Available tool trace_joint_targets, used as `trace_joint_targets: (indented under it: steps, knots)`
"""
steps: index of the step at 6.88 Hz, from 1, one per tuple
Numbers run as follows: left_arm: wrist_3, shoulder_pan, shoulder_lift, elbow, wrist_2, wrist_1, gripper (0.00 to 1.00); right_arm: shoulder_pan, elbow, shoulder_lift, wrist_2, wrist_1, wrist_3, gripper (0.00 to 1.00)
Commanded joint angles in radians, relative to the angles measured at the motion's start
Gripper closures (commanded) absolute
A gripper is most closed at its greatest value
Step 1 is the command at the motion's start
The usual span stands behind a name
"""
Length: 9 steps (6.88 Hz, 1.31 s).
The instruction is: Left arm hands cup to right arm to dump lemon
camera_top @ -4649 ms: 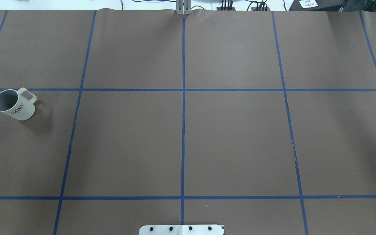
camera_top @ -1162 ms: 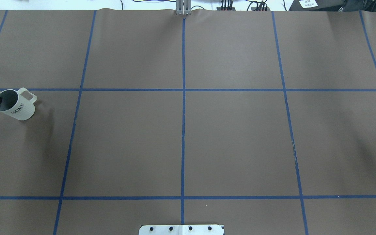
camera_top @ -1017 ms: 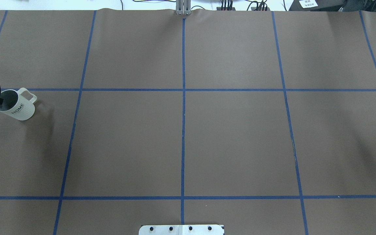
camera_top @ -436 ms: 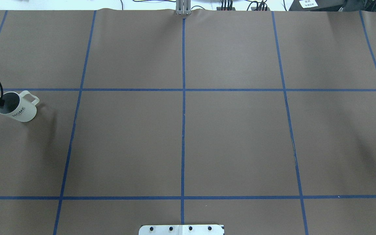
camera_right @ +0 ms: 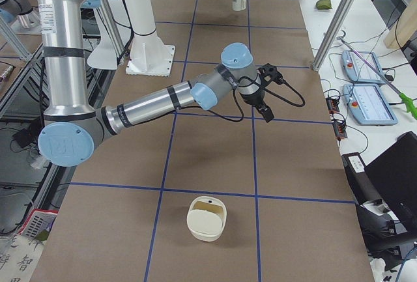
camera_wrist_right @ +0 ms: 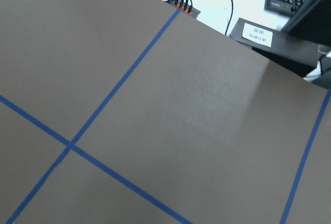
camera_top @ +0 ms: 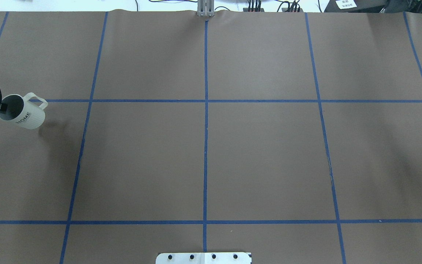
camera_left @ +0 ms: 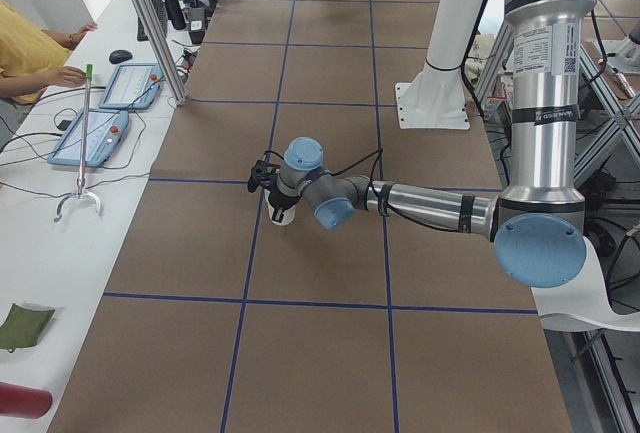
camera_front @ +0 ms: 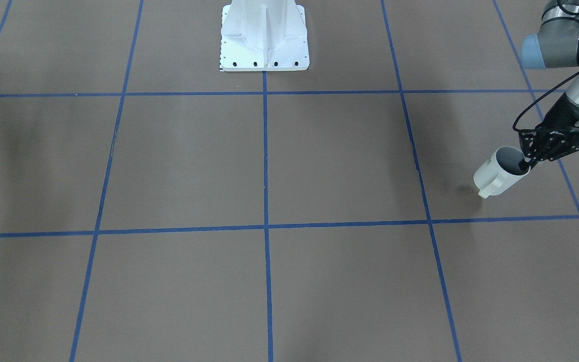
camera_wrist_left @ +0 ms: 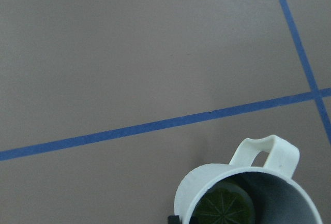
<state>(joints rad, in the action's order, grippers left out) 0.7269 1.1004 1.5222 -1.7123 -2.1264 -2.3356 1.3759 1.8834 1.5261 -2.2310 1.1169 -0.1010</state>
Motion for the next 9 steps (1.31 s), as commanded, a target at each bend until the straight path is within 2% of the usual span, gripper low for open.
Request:
trace_joint_targets:
  steps: [1, 3, 4, 5, 6, 7, 9]
  knots:
    - [0.324, 0.027, 0.07, -0.039, 0.0, 0.001, 1.0, -0.047, -0.052, -0.032, 0.01, -0.176, -0.078, 0.01]
    - [0.638, 0.027, 0.172, -0.069, 0.0, 0.001, 1.0, -0.083, -0.056, -0.093, 0.02, -0.257, -0.178, 0.03]
    - [0.781, 0.026, 0.235, -0.075, -0.001, 0.005, 1.0, -0.128, -0.055, -0.136, 0.084, -0.275, -0.248, 0.03]
    - [0.936, 0.021, 0.3, -0.078, -0.004, 0.007, 1.0, -0.208, -0.055, -0.176, 0.193, -0.301, -0.296, 0.03]
    - [1.109, 0.016, 0.378, -0.078, -0.004, 0.009, 1.0, -0.316, -0.058, -0.208, 0.341, -0.352, -0.298, 0.05]
    - [1.206, 0.006, 0.444, -0.078, -0.004, 0.044, 1.0, -0.425, -0.06, -0.254, 0.485, -0.374, -0.299, 0.02]
    - [1.287, -0.052, 0.562, -0.078, 0.002, 0.178, 1.0, -0.559, -0.06, -0.349, 0.722, -0.374, -0.301, 0.01]
